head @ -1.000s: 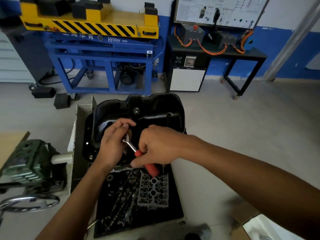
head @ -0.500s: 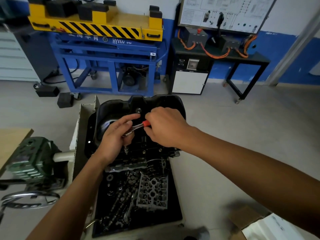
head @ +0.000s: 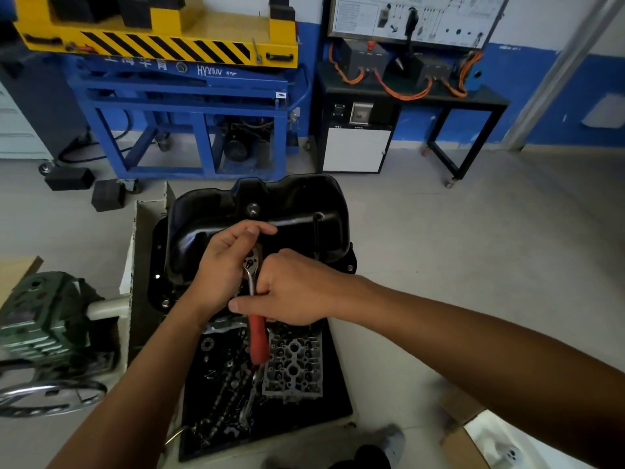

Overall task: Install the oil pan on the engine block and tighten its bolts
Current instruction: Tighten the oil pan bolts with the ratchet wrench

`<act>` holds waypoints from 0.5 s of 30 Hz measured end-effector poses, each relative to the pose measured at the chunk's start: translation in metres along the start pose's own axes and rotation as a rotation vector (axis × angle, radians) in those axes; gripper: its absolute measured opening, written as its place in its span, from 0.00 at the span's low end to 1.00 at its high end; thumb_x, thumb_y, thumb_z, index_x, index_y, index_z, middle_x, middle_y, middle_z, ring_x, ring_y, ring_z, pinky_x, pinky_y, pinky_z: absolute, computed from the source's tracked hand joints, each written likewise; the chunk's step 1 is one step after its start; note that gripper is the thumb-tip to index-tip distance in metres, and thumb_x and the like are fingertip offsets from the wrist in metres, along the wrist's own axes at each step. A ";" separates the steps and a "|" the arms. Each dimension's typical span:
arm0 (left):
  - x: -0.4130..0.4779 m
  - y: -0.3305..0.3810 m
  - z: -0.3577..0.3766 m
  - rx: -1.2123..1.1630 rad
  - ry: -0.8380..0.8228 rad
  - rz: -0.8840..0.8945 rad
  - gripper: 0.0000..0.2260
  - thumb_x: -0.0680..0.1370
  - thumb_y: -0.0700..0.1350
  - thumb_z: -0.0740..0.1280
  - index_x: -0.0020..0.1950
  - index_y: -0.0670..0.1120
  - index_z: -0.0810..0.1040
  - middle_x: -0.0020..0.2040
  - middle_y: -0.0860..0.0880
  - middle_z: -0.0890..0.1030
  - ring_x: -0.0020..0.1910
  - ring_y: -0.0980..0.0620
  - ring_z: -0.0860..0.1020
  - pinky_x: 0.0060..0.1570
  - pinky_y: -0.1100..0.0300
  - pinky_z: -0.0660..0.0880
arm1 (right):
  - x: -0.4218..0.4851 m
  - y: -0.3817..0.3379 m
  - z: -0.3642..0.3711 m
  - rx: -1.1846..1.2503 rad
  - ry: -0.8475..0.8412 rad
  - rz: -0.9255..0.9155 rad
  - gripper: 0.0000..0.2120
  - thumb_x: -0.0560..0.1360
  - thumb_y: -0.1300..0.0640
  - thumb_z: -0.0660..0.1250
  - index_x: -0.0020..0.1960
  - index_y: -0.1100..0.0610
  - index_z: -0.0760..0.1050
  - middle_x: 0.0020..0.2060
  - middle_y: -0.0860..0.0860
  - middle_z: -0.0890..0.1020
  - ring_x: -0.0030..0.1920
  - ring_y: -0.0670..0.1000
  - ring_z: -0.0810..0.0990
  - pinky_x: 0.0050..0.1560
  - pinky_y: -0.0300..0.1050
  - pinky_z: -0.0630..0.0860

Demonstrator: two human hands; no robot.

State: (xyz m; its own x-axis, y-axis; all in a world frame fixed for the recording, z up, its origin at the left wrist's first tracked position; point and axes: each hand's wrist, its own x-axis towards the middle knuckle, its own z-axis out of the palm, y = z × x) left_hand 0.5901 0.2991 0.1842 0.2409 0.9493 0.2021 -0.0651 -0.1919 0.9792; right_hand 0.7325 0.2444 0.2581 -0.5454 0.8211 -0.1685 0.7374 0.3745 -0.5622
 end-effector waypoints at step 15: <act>-0.001 -0.003 -0.012 -0.147 -0.140 -0.089 0.20 0.80 0.58 0.61 0.65 0.49 0.80 0.29 0.54 0.72 0.24 0.58 0.65 0.28 0.66 0.63 | 0.019 0.019 -0.040 -0.610 0.281 0.043 0.08 0.79 0.49 0.67 0.43 0.51 0.73 0.34 0.47 0.71 0.37 0.53 0.74 0.33 0.46 0.64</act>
State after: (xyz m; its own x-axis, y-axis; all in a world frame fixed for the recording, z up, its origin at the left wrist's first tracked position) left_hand 0.5783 0.3022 0.1811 0.3833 0.9151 0.1256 -0.1757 -0.0613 0.9825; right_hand 0.7523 0.2840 0.2764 -0.4473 0.8905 0.0828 0.8940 0.4479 0.0128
